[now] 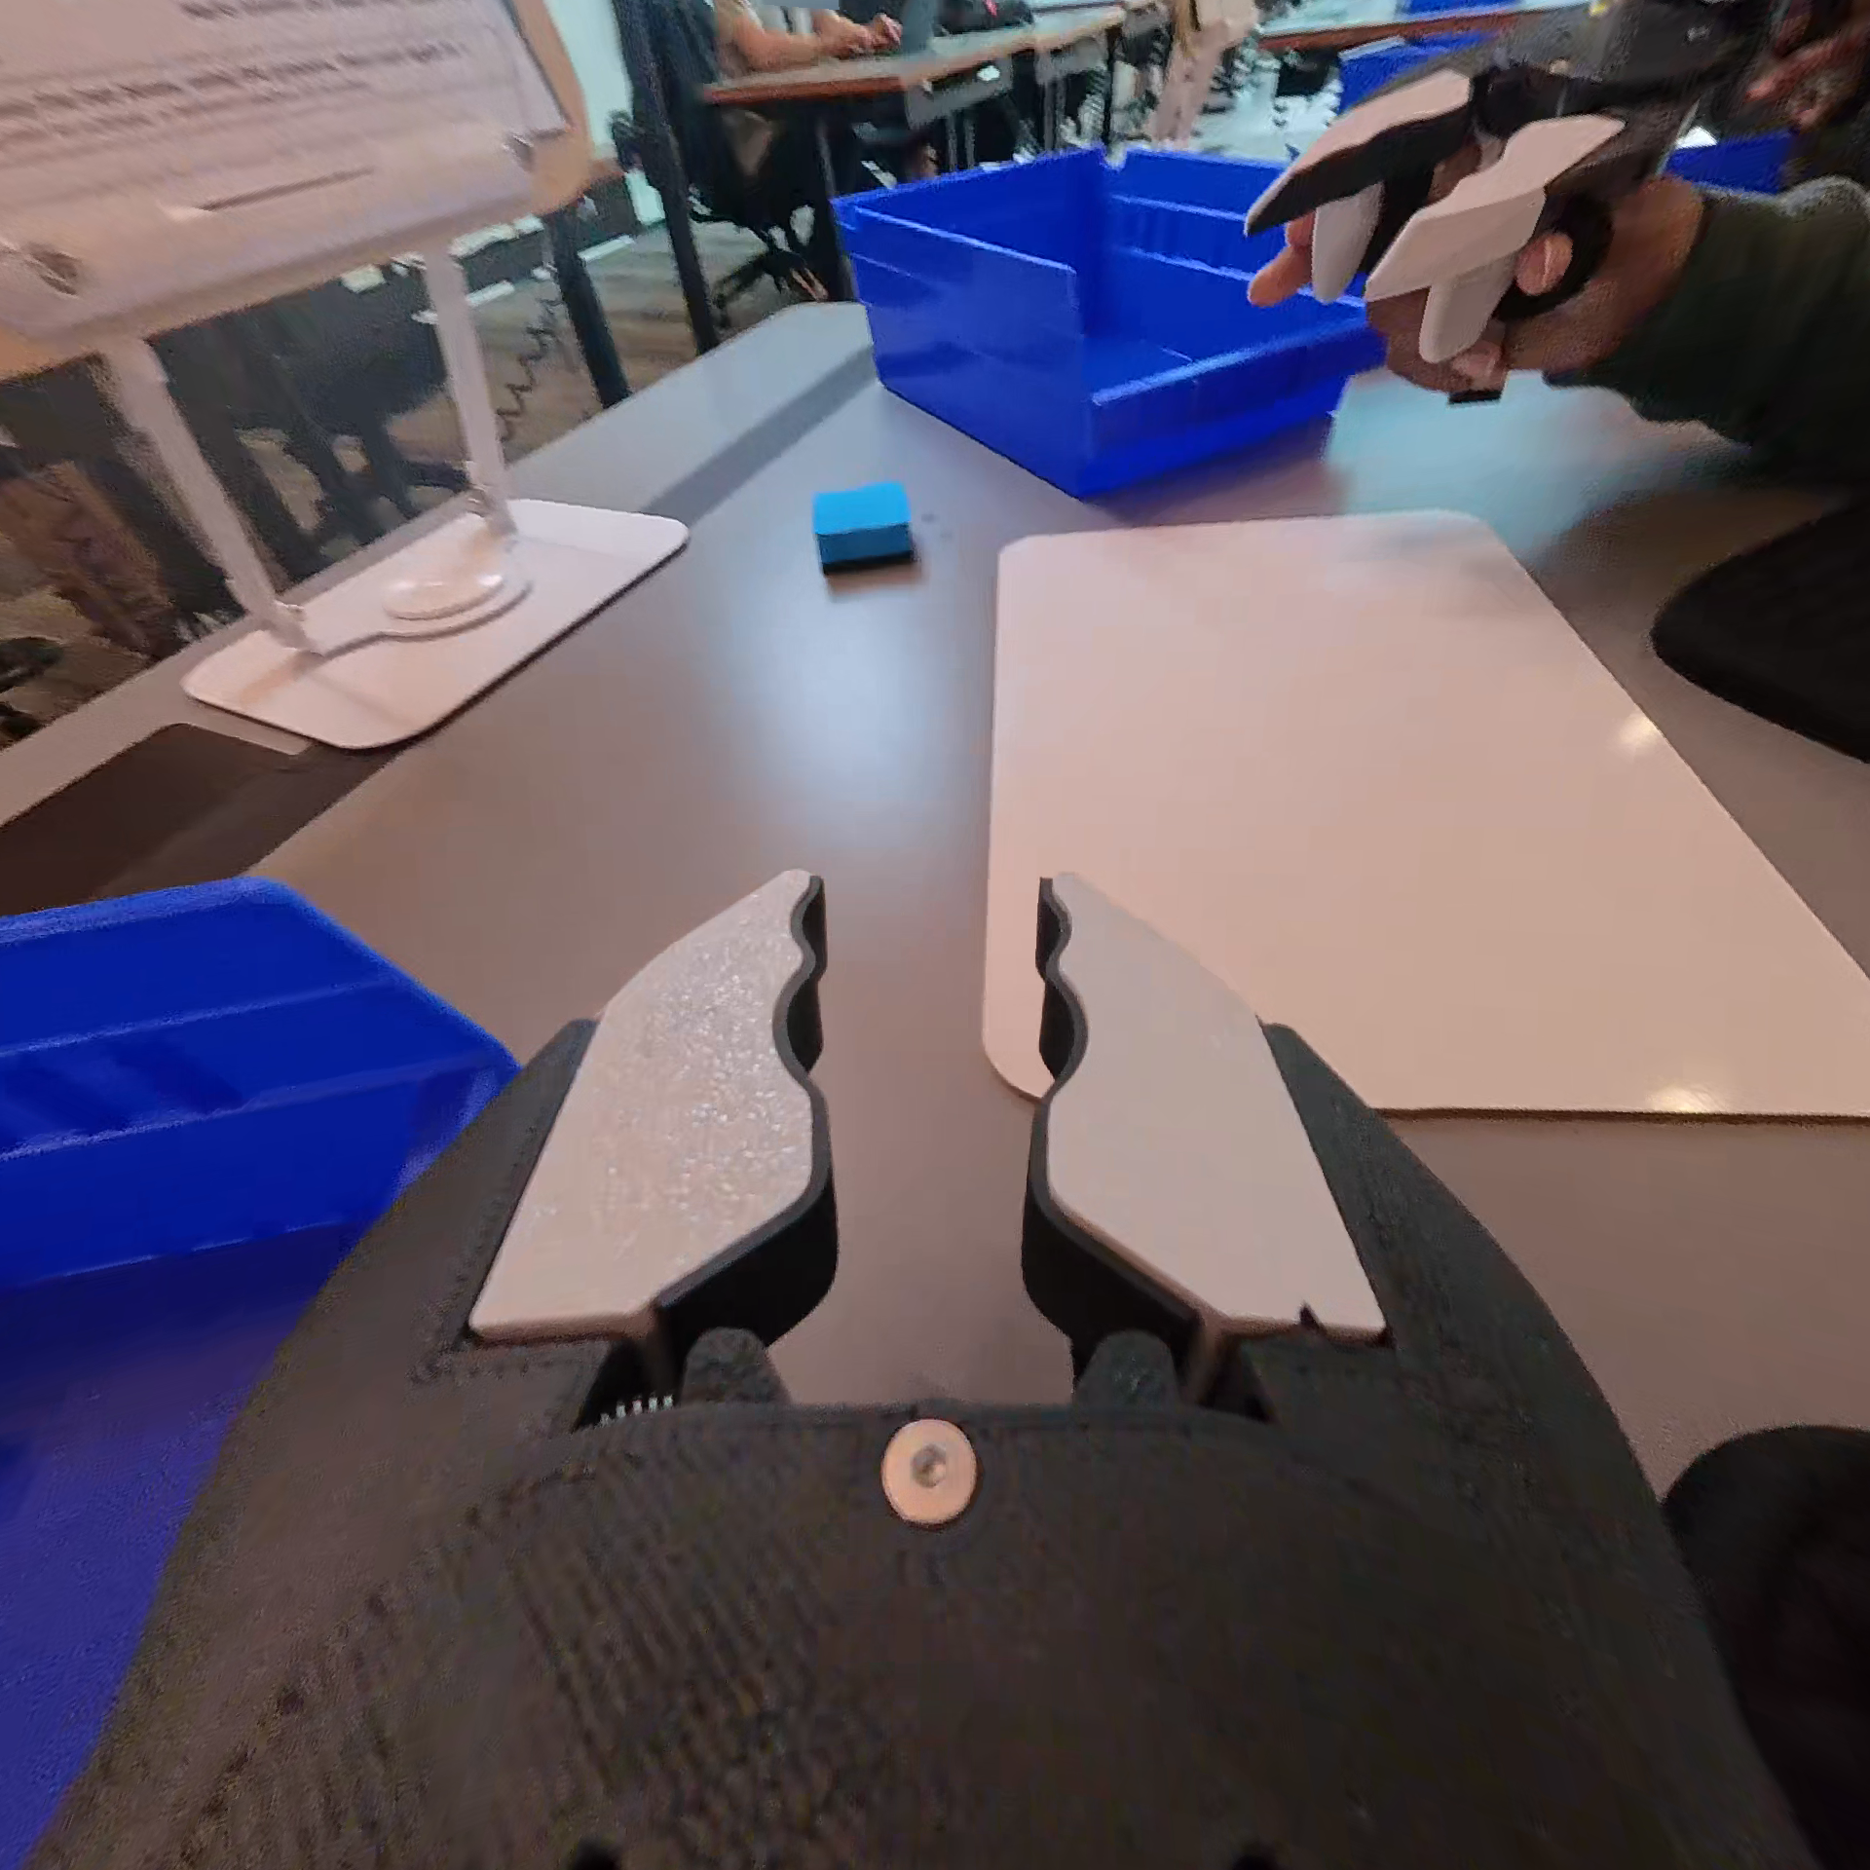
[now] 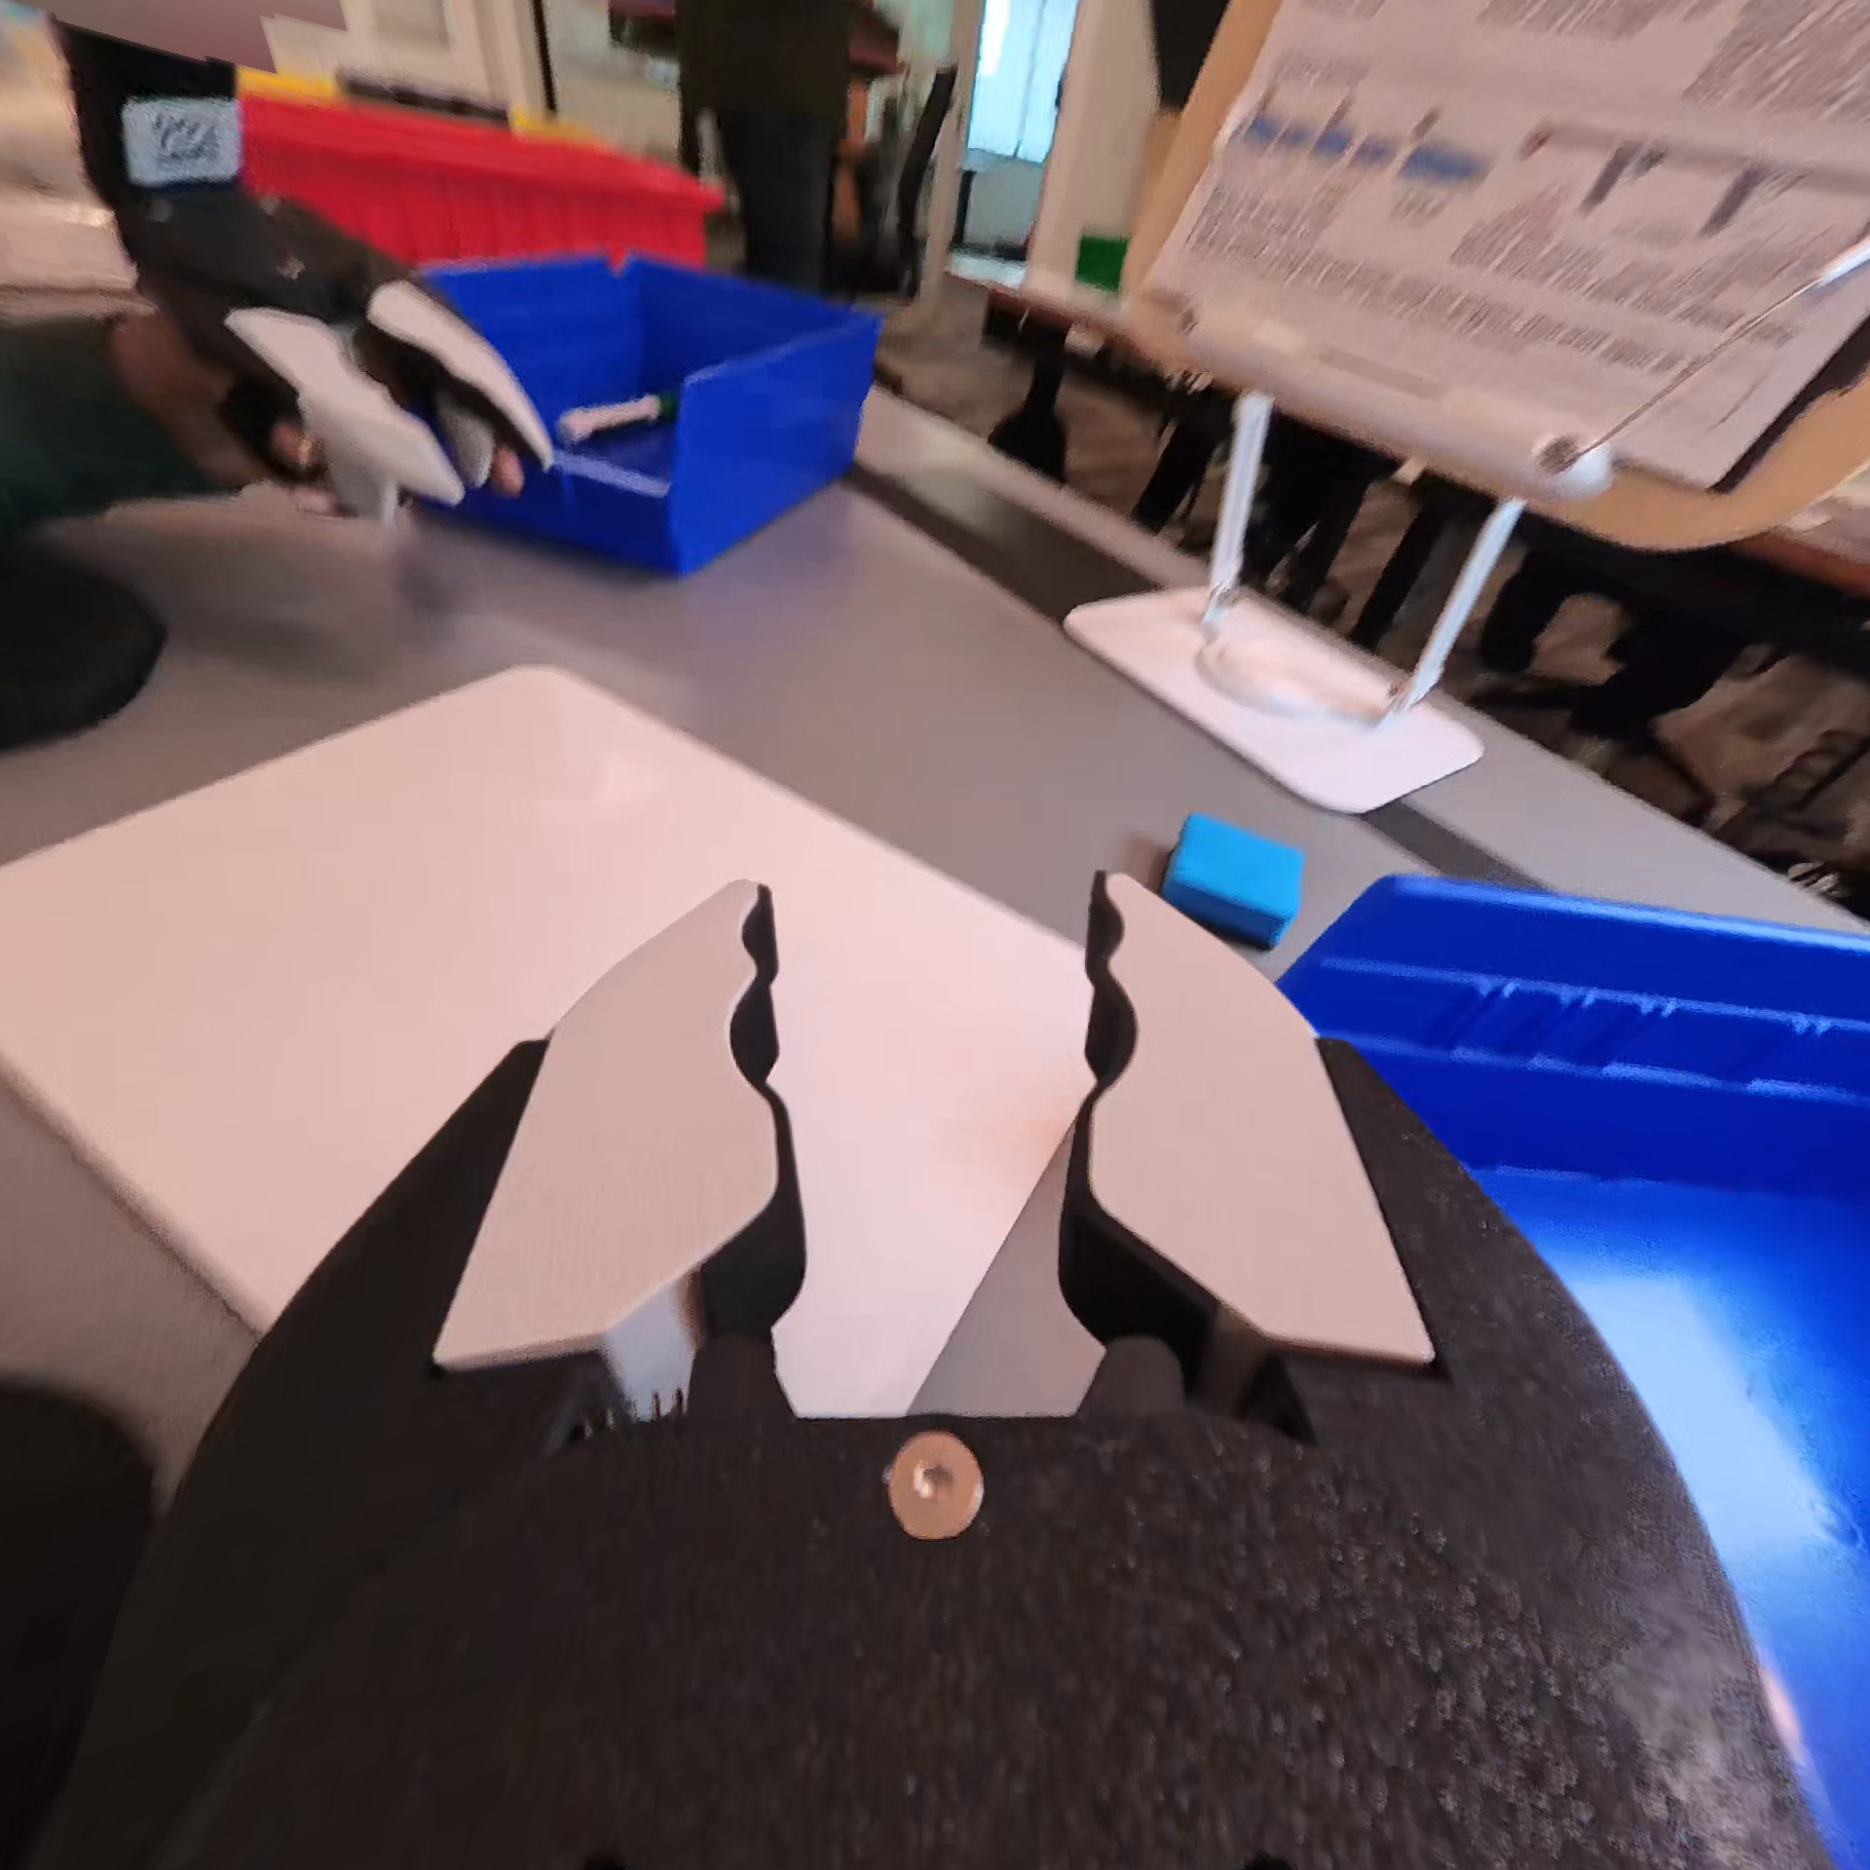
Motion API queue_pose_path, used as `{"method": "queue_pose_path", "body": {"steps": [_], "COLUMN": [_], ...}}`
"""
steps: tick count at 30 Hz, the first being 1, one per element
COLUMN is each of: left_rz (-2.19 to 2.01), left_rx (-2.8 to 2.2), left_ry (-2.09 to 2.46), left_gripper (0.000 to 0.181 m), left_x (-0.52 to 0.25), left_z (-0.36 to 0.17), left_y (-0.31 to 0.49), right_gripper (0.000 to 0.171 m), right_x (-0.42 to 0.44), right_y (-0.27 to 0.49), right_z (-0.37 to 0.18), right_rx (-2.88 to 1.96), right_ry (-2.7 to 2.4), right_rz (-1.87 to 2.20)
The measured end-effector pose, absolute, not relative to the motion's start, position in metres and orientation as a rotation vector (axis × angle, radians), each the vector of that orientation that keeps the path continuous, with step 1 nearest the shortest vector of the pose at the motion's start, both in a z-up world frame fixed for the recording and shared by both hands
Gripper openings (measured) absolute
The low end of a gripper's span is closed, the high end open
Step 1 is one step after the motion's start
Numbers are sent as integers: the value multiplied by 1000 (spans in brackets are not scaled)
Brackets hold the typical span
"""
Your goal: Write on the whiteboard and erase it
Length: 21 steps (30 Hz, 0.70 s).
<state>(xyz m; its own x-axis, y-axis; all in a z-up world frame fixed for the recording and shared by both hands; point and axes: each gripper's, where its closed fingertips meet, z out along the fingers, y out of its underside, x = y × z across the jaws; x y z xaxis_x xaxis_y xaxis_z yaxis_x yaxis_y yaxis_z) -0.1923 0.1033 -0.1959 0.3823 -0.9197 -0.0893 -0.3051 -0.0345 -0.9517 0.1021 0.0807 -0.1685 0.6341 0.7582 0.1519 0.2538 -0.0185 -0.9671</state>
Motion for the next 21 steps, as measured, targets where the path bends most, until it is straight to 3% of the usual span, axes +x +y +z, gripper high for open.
{"method": "queue_pose_path", "body": {"steps": [6,12,21], "left_rz": [-630,-468,-408], "left_rx": [-1541,-1518,-1521], "left_ry": [965,773,749], "left_gripper": [29,0,0], "left_x": [-218,-244,-244], "left_z": [-185,-178,-192], "left_y": [121,146,156], "right_gripper": [44,0,5], "right_x": [90,107,106], "right_y": [122,120,120], "right_z": [-173,-173,-189], "right_rx": [-1507,-1461,-1496], "right_ry": [-770,-679,-758], "right_rz": [540,477,370]}}
